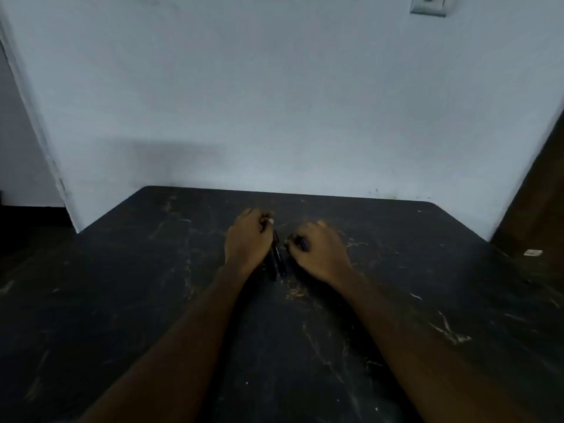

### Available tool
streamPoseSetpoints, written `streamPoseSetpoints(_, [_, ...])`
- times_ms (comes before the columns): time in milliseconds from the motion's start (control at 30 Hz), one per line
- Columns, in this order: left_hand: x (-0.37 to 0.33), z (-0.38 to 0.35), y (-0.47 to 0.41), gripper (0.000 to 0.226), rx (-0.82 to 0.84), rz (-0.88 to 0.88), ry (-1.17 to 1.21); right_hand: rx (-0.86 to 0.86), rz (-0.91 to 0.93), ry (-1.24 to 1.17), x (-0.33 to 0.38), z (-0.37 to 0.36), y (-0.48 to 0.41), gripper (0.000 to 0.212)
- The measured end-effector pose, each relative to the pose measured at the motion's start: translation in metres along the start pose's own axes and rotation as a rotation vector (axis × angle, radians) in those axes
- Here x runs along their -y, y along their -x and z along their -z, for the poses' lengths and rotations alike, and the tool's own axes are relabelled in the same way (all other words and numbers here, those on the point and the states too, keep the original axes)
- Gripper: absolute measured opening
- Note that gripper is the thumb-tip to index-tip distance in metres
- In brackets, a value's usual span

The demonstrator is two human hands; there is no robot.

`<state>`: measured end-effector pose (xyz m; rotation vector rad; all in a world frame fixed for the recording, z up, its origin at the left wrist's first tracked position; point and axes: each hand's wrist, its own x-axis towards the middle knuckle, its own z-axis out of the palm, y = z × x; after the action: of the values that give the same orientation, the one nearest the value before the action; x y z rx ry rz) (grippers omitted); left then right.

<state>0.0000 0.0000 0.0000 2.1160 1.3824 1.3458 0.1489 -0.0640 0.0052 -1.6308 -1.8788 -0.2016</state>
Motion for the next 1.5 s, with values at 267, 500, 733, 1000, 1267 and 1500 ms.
streamPoseSetpoints(267, [0.012,-0.008,-0.008,0.018,0.033,0.092,0.077,0.055,-0.003,0.088,0.006,-0.006,0.0,0.025])
streamPoseSetpoints(500, [0.02,-0.013,-0.013,0.017,0.017,0.184,0.159,0.061,-0.06,0.11,0.016,-0.004,0.002,0.034])
streamPoseSetpoints(733, [0.02,-0.012,-0.013,0.013,0.029,0.208,0.208,0.001,-0.175,0.062,0.021,-0.002,0.002,0.042])
streamPoseSetpoints(1000, [0.021,-0.012,-0.013,0.013,0.08,0.207,0.102,0.033,-0.109,0.1,0.02,-0.004,0.003,0.041])
streamPoseSetpoints(1267, [0.025,-0.006,-0.014,0.024,-0.048,0.271,0.162,0.064,-0.033,0.043,0.022,-0.007,0.005,0.038])
streamPoseSetpoints(1500, [0.021,0.003,-0.011,0.028,-0.105,0.326,0.243,0.099,0.058,0.024,0.022,-0.006,0.005,0.017])
